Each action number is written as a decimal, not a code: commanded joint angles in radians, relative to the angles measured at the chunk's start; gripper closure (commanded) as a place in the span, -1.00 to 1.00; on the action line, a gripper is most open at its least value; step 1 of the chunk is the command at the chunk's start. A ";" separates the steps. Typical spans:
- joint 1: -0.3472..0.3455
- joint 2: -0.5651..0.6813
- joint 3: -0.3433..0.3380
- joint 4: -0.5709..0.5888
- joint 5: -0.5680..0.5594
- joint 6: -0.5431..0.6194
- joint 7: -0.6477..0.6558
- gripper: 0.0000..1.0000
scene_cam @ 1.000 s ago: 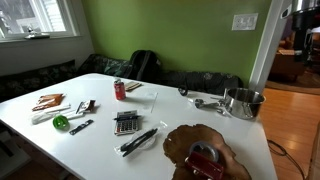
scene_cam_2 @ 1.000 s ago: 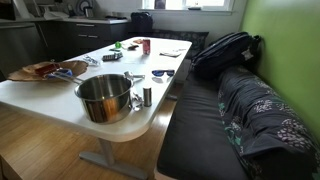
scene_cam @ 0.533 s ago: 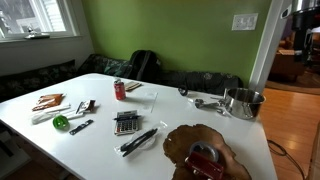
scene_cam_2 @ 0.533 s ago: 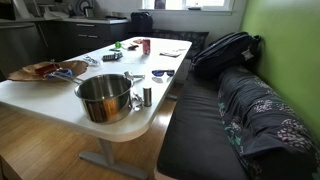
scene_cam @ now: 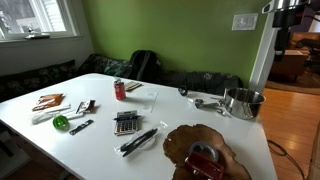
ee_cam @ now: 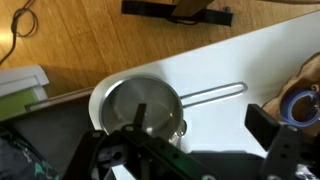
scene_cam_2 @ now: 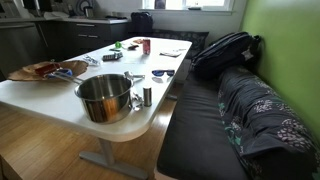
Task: Move the blue tape from the tray to the pot
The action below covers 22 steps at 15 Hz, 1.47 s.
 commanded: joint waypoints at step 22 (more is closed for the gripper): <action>0.362 0.643 0.358 0.073 0.085 0.661 -0.386 -1.00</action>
